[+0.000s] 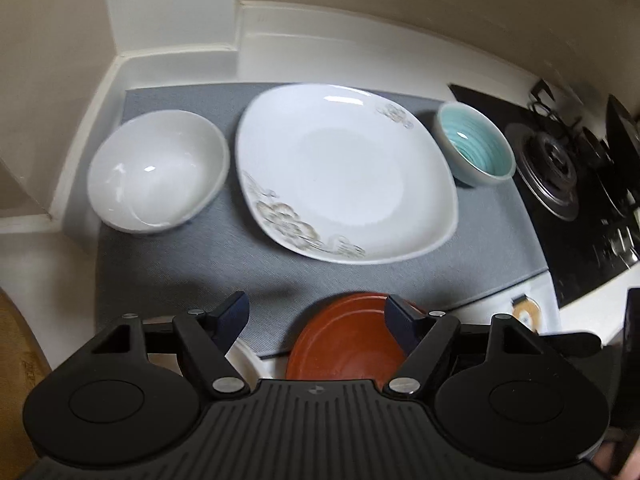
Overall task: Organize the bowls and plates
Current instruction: 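Move the left tool to the terracotta plate and grasp its rim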
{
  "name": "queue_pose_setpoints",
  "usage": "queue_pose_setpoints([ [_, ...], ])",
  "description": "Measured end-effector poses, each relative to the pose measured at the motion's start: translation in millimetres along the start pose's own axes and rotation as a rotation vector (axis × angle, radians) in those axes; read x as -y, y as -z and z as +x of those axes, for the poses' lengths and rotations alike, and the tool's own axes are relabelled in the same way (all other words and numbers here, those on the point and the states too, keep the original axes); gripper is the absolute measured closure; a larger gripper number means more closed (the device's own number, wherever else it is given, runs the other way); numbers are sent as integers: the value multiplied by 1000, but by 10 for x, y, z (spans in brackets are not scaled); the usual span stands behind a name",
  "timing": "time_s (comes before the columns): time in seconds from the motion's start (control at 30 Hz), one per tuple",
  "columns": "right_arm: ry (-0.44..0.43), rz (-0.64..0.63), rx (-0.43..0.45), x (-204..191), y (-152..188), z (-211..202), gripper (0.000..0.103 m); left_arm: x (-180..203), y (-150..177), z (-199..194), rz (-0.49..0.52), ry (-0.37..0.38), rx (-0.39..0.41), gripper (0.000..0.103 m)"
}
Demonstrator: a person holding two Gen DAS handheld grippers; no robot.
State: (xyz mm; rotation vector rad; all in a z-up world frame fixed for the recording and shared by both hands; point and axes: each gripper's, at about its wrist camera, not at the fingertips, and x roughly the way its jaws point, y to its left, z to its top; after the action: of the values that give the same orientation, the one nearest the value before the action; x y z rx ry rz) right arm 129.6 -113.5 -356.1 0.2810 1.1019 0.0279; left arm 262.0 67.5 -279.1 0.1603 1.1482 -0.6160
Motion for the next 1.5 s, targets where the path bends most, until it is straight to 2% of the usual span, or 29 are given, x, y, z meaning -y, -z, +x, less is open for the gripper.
queue_pose_setpoints([
  [0.17, 98, 104, 50, 391, 70, -212, 96, 225, 30, 56, 83, -36, -8, 22],
  [0.3, 75, 216, 88, 678, 178, -344, 91, 391, 98, 191, 122, -19, -68, 19],
  [0.33, 83, 228, 91, 709, 204, -361, 84, 436, 121, 230, 137, -18, -84, 18],
  [0.37, 97, 238, 99, 733, 235, -378, 68, 483, 149, 275, 156, -23, -97, 18],
  [0.43, 110, 260, 123, 742, 305, -398, 50, 558, 212, 373, 180, -39, -127, 18],
  [0.6, 45, 280, 150, 723, 430, -383, 47, 593, 333, 627, 156, -15, -221, 16],
  [0.63, 40, 268, 151, 701, 443, -378, 37, 588, 343, 660, 136, -14, -229, 17],
  [0.67, 37, 257, 163, 672, 452, -381, 21, 585, 350, 677, 121, -9, -234, 20],
  [0.73, 30, 240, 201, 617, 474, -429, 6, 600, 364, 692, 118, 9, -222, 21],
  [0.83, 42, 177, 235, 534, 472, -475, 0, 642, 395, 609, 139, -42, -121, 20],
  [0.93, 56, 153, 256, 519, 438, -474, 0, 643, 391, 546, 133, -48, -72, 15],
  [1.03, 90, 131, 325, 500, 457, -515, 1, 669, 395, 570, 159, -52, -83, 15],
  [1.17, 139, 12, 424, 474, 567, -575, 1, 695, 374, 624, 158, -25, -117, 15],
  [1.27, 139, 22, 406, 543, 581, -590, 1, 614, 375, 754, 90, 43, -180, 15],
  [1.33, 124, 45, 374, 575, 561, -577, 1, 535, 412, 815, 33, 32, -199, 15],
  [1.4, 118, 48, 330, 566, 549, -546, 2, 519, 421, 823, 34, 44, -185, 15],
  [1.43, 111, 51, 327, 564, 555, -538, 8, 535, 425, 828, 53, 38, -183, 15],
  [1.47, 92, 60, 318, 570, 557, -518, 21, 563, 439, 831, 77, 29, -183, 15],
  [1.5, 76, 72, 305, 570, 566, -489, 28, 601, 451, 836, 105, 16, -183, 16],
])
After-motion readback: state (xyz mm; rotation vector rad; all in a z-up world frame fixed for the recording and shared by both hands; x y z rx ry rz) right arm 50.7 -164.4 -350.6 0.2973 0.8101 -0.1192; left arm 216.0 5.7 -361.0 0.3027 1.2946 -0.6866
